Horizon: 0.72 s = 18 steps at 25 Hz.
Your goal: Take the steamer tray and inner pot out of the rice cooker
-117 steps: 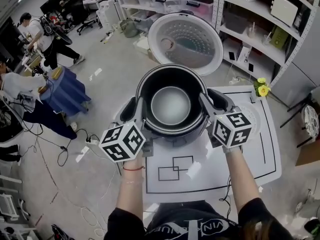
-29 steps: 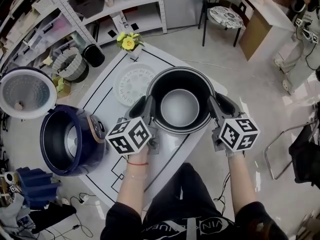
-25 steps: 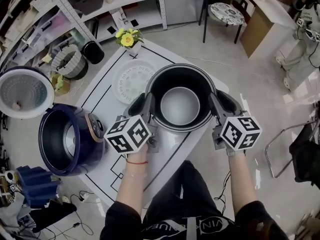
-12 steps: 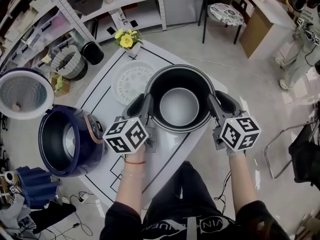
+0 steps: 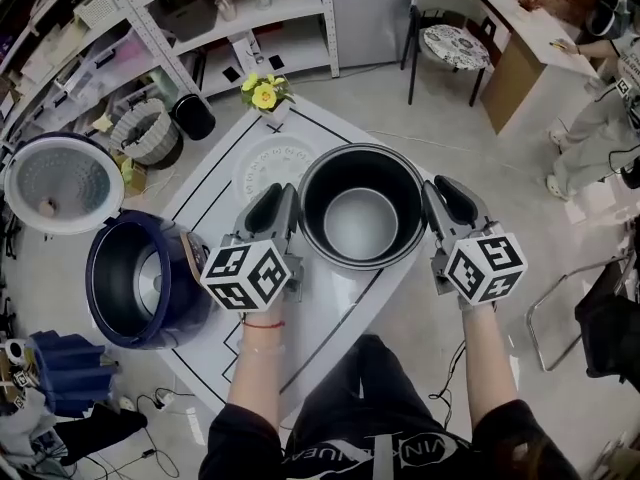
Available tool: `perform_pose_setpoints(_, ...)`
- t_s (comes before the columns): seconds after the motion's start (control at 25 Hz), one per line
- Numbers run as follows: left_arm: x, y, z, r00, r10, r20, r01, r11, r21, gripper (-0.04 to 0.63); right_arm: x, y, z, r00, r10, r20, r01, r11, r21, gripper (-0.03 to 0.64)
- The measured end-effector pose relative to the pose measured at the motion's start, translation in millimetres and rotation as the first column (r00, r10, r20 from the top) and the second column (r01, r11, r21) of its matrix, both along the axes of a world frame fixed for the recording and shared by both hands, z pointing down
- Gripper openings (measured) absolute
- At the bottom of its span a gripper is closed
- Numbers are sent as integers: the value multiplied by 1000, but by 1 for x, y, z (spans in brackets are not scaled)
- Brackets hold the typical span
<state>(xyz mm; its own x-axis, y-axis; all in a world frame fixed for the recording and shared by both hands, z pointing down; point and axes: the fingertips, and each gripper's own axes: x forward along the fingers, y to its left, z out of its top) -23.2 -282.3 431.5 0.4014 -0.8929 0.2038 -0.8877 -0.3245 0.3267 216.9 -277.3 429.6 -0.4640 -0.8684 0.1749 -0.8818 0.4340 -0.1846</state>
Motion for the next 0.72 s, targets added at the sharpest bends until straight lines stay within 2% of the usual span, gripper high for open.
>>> perform_pose_setpoints(0.28,-17,9,-52,996,-44,73,33,990,138,44,-22,2,-42,997,-80,0,80,994,73,26)
perform_pose_setpoints(0.48,-21,21,-74,993,-32,111,12,983,184,26,-42,6,-59,989,-146,-20,147,984,100,8)
perform_pose_setpoints(0.72,-35,33,-102,991,-77,113,49,971,232,18,-60,12,-80,977,-213,-30,215,968,130,0)
